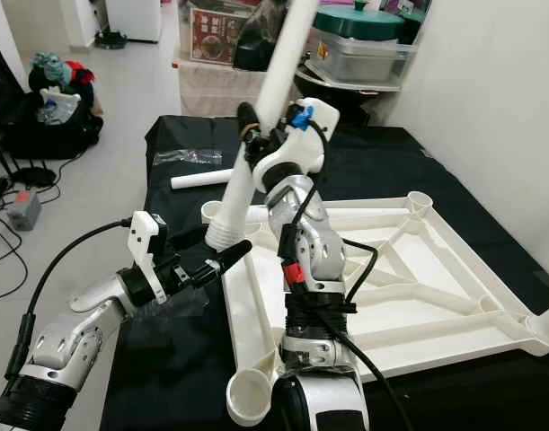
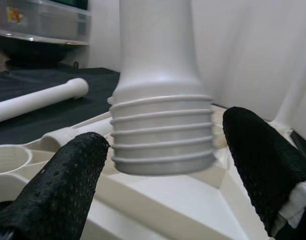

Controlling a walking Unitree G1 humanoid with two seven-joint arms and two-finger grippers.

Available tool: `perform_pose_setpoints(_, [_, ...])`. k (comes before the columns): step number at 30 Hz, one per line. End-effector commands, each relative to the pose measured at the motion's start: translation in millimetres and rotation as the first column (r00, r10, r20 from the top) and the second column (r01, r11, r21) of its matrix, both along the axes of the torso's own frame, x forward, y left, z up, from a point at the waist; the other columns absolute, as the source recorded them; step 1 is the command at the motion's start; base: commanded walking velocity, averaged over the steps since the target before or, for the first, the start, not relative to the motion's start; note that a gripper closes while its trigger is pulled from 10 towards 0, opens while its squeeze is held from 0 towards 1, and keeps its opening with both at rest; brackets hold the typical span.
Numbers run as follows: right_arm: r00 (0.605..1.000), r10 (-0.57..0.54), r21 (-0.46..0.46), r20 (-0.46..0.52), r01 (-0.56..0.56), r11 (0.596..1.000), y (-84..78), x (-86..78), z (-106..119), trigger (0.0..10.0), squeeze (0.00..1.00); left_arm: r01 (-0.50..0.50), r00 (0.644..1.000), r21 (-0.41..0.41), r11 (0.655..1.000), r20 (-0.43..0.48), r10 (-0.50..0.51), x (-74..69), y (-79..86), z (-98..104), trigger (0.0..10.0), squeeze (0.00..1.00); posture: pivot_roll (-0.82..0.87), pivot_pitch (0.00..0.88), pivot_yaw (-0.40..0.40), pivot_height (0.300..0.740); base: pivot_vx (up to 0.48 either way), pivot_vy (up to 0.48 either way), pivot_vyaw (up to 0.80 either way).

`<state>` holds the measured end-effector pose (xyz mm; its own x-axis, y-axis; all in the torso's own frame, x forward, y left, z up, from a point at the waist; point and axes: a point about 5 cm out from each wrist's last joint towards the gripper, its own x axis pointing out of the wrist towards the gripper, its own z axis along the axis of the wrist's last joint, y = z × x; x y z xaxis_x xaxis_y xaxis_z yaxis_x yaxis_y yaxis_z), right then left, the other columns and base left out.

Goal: Building children table

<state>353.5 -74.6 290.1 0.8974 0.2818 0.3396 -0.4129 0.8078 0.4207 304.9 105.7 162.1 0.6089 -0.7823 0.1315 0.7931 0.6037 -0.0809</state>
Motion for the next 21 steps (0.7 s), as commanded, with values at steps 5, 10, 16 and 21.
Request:
perform_pose_setpoints(5, [0.993, 0.121, 0.016, 0.004, -0.121, 0.992, 25.6, -12.8, -11, 0.0, 0.00, -0.056, 0.998, 0.009, 0.998, 0.010, 0.056, 6.5, -0.4, 1, 10.0, 0.00, 0.09, 0.000, -0.115, 0.740, 0.000, 0.000, 0.00])
perform_pose_setpoints(10, [0.988, 0.154, -0.007, 0.014, -0.154, 0.988, 33.0, -16.9, -13, 0.0, 0.00, -0.107, 0.994, 0.001, 0.994, 0.024, 0.107, 9.8, 3.3, 3, 3.9, 0.00, 0.09, 0.000, -0.113, 0.740, 0.000, 0.000, 0.00])
perform_pose_setpoints(16, [0.988, 0.152, -0.014, 0.017, -0.152, 0.988, 33.0, -17.3, -14, 0.0, 0.00, -0.128, 0.990, -0.015, 0.992, 0.062, 0.129, 11.4, 6.8, 6, 0.0, 0.00, 0.08, 0.000, -0.105, 0.740, 0.000, 0.000, 0.00])
perform_pose_setpoints(21, [0.990, 0.142, -0.012, 0.014, -0.141, 0.990, 26.2, -16.5, -15, 0.0, 0.00, -0.133, 0.988, 0.027, 0.991, 0.080, 0.130, 11.0, 4.6, 3, 0.0, 0.00, 0.08, 0.000, -0.107, 0.740, 0.000, 0.000, 0.00])
